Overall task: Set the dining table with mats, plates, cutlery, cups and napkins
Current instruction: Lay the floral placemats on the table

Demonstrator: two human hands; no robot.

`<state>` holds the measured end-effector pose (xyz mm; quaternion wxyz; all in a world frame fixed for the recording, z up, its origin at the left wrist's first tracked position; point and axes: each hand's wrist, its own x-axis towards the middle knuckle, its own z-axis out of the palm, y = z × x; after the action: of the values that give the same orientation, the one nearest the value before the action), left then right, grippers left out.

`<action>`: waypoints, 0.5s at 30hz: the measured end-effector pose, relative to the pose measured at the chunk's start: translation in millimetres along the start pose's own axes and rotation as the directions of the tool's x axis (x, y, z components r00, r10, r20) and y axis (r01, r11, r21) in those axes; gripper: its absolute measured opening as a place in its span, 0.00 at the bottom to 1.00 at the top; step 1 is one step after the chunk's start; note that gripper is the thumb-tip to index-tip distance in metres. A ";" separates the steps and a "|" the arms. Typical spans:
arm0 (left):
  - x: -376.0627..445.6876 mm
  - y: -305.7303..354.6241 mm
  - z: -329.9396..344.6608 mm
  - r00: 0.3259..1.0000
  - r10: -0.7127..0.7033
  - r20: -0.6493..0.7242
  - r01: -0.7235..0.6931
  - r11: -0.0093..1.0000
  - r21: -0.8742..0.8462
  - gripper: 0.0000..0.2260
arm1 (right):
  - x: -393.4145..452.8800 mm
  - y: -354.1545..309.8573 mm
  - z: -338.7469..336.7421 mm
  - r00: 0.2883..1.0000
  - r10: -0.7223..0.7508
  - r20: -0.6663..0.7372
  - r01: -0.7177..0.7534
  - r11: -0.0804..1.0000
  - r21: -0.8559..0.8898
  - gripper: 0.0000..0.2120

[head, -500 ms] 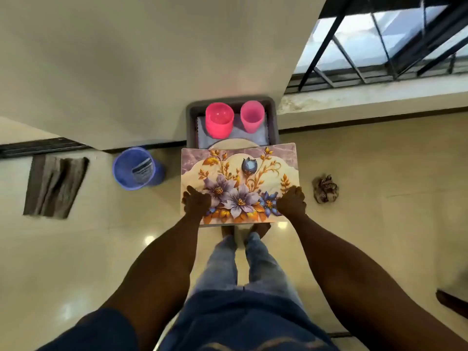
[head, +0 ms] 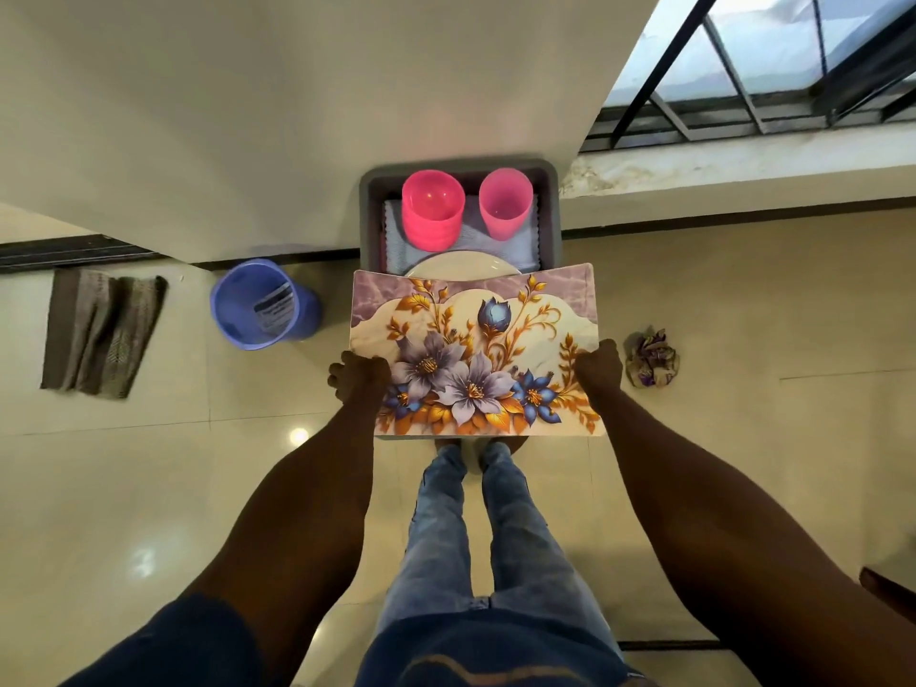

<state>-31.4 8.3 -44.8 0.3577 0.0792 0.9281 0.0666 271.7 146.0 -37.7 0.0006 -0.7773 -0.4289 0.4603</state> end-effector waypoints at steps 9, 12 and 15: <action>-3.9 2.7 -3.8 0.994 -0.030 -0.107 0.000 0.964 -0.267 0.15 | 0.6 -4.9 0.1 0.999 -0.045 -0.016 0.046 0.994 0.098 0.14; -10.6 6.8 -5.7 0.989 -0.021 -0.146 -0.019 0.962 -0.271 0.14 | -11.0 -7.1 0.1 0.998 -0.046 -0.052 0.053 0.989 0.138 0.12; -26.1 17.0 -12.2 0.984 -0.027 -0.176 -0.030 0.950 -0.310 0.15 | -26.6 -5.3 -7.6 0.994 -0.077 -0.083 0.091 0.980 0.179 0.12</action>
<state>-18.8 19.1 -15.8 0.2813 0.0162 0.9341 0.2193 268.1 134.6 -12.1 0.1076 -0.7721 -0.4169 0.4674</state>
